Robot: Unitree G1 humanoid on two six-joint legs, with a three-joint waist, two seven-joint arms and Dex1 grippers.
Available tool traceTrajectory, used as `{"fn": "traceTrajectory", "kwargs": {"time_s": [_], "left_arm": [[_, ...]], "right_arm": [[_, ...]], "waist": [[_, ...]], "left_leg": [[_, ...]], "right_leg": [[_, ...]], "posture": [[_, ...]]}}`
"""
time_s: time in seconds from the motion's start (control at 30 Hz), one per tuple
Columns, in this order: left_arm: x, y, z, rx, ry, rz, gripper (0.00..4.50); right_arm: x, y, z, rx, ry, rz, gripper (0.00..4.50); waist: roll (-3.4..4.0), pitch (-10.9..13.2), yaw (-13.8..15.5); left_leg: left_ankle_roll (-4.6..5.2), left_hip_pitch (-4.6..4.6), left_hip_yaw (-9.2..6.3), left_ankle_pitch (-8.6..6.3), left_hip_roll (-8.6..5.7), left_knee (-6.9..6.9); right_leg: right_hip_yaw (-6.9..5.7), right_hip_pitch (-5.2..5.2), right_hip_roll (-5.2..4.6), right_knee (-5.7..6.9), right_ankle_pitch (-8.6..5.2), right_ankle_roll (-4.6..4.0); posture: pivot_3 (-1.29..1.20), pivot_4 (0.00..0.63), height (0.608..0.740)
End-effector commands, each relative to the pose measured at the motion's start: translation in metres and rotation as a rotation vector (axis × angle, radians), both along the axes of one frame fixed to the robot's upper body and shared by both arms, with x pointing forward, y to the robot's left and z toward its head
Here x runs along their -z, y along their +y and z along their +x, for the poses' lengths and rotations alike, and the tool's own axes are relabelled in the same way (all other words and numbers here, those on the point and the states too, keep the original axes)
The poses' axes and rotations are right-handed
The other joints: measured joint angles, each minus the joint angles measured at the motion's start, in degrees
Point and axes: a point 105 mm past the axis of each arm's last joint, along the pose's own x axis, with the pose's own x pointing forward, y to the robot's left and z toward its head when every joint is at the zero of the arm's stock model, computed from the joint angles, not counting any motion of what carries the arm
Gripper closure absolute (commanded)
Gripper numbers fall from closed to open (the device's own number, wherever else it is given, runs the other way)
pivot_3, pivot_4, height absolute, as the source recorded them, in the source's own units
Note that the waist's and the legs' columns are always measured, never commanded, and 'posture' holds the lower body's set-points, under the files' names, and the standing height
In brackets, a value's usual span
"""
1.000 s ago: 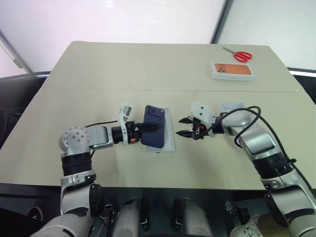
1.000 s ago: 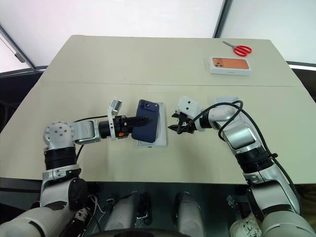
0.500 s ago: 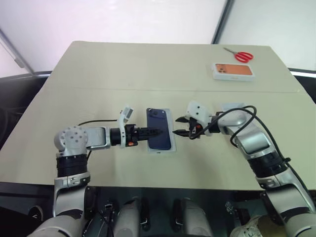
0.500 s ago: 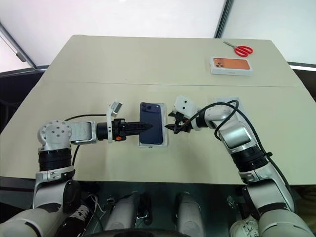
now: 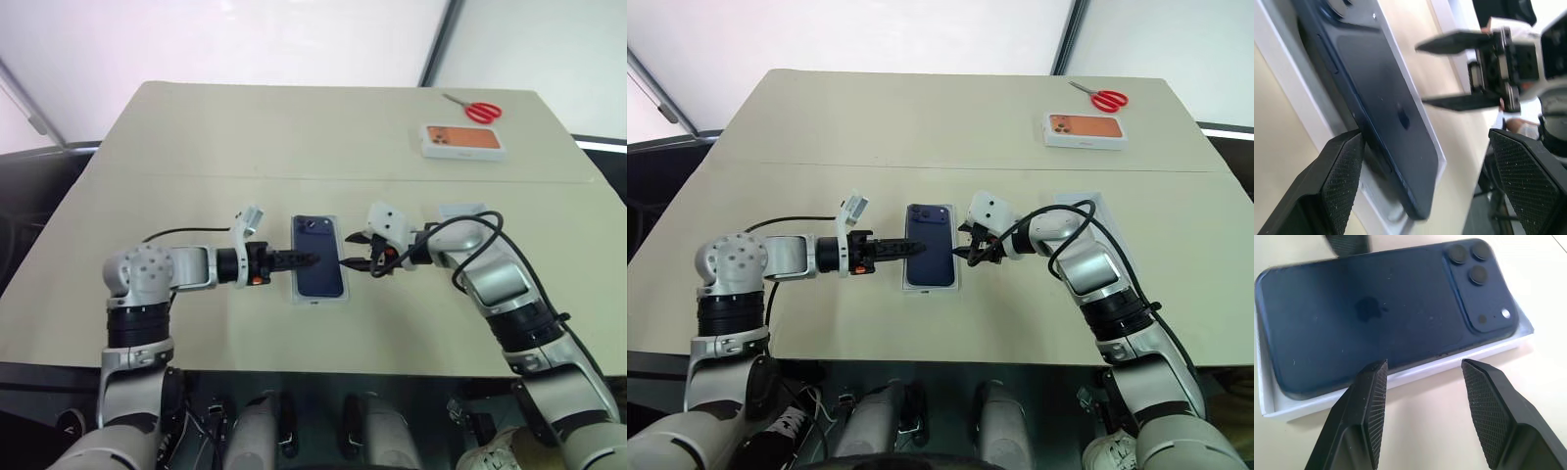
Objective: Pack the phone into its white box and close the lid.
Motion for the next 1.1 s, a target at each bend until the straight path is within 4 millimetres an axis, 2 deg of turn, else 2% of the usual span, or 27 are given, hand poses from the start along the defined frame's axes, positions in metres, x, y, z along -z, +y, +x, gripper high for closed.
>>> {"fn": "traceTrajectory", "kwargs": {"time_s": [0.03,0.13,0.33,0.47,0.57,0.6,0.67,0.7,0.8,0.87,0.9,1.0,1.1], "left_arm": [[-0.008,0.005,-0.002,0.004,-0.026,-0.013,0.31],[-0.006,0.015,0.007,-0.058,-0.043,0.025,0.31],[-0.018,0.037,0.028,-0.142,-0.092,0.036,0.31],[-0.019,0.039,0.027,-0.119,-0.115,0.07,0.31],[-0.012,0.049,0.032,-0.17,-0.125,0.1,0.31],[-0.009,0.053,0.033,-0.189,-0.137,0.123,0.54],[-0.003,0.058,0.037,-0.242,-0.128,0.121,1.11],[-0.002,0.059,0.038,-0.257,-0.123,0.116,1.59],[0.007,0.054,0.038,-0.255,-0.127,0.162,3.22],[0.015,0.044,0.035,-0.228,-0.123,0.184,4.26],[0.02,0.039,0.033,-0.21,-0.123,0.2,4.48],[0.036,0.025,0.031,-0.18,-0.085,0.235,4.48],[0.039,0.003,0.023,-0.089,-0.071,0.241,4.48]], "right_arm": [[-0.013,0.003,0.004,-0.009,-0.049,0.01,1.97],[-0.013,0.003,0.005,-0.007,-0.049,0.011,1.97],[-0.013,0.003,0.005,-0.009,-0.052,0.01,1.97],[-0.016,0.002,0.009,-0.002,-0.069,0.007,1.97],[-0.016,-0.003,0.011,0.017,-0.08,0.005,1.97],[-0.016,-0.006,0.012,0.031,-0.075,0.011,1.97],[-0.016,-0.014,0.014,0.068,-0.063,0.028,2.53],[-0.015,-0.016,0.013,0.069,-0.059,0.021,2.88],[-0.009,-0.021,0.012,0.08,-0.067,-0.005,4.44],[-0.005,-0.021,0.012,0.087,-0.071,-0.018,4.5],[-0.001,-0.021,0.012,0.088,-0.072,-0.027,4.5],[0.012,-0.015,0.008,0.068,-0.062,-0.063,4.5],[0.025,-0.009,0.006,0.058,-0.062,-0.107,4.5]], "waist": [[0.0,0.0,0.1],[0.0,0.0,0.1],[0.01,0.0,0.1],[0.02,0.0,0.1],[0.04,0.0,0.0],[0.05,0.0,0.0],[0.06,0.0,0.0],[0.07,0.1,0.0],[0.06,0.1,0.2],[0.06,0.1,0.1],[0.06,0.1,0.1],[0.06,0.1,0.2],[0.07,0.0,0.2]], "left_leg": [[0.0,-0.01,0.0,0.0,0.0,0.0],[0.0,-0.02,0.0,0.0,-0.01,0.0],[0.0,-0.07,0.0,0.0,-0.01,-0.01],[0.0,-0.09,0.01,0.0,-0.01,-0.01],[-0.01,-0.1,0.01,0.0,-0.01,-0.03],[-0.01,-0.1,0.01,0.0,-0.01,-0.03],[-0.02,-0.09,0.02,0.0,-0.01,-0.05],[-0.02,-0.1,0.02,0.0,-0.01,-0.06],[-0.02,-0.11,0.02,0.0,-0.02,-0.05],[-0.01,-0.11,0.02,0.0,-0.03,-0.06],[-0.01,-0.11,0.02,0.0,-0.03,-0.06],[-0.02,-0.1,0.02,0.0,-0.03,-0.07],[-0.02,-0.08,0.02,0.01,-0.03,-0.06]], "right_leg": [[0.0,0.0,0.0,0.0,0.0,0.0],[0.0,0.0,-0.01,-0.01,0.0,0.0],[0.0,-0.08,-0.01,-0.01,0.0,0.0],[0.01,-0.1,-0.02,-0.01,0.0,0.0],[0.01,-0.13,-0.02,-0.01,0.0,0.0],[0.01,-0.13,-0.02,-0.01,0.0,0.0],[0.03,-0.13,-0.02,-0.01,0.0,0.0],[0.03,-0.14,-0.02,-0.01,0.0,-0.01],[0.03,-0.14,-0.04,-0.02,0.0,0.0],[0.03,-0.13,-0.06,-0.03,0.0,0.0],[0.03,-0.14,-0.06,-0.03,0.0,0.0],[0.03,-0.13,-0.06,-0.02,0.0,0.0],[0.02,-0.1,-0.06,-0.02,0.0,0.0]], "posture": [[0.0,0.15,0.738],[0.0,0.15,0.738],[0.0,0.15,0.738],[0.0,0.15,0.738],[0.0,0.15,0.738],[0.0,0.15,0.738],[0.0,0.15,0.738],[0.0,0.15,0.738],[0.0,0.15,0.738],[0.0,0.15,0.738],[0.0,0.15,0.738],[0.0,0.15,0.738],[0.0,0.15,0.738]]}}
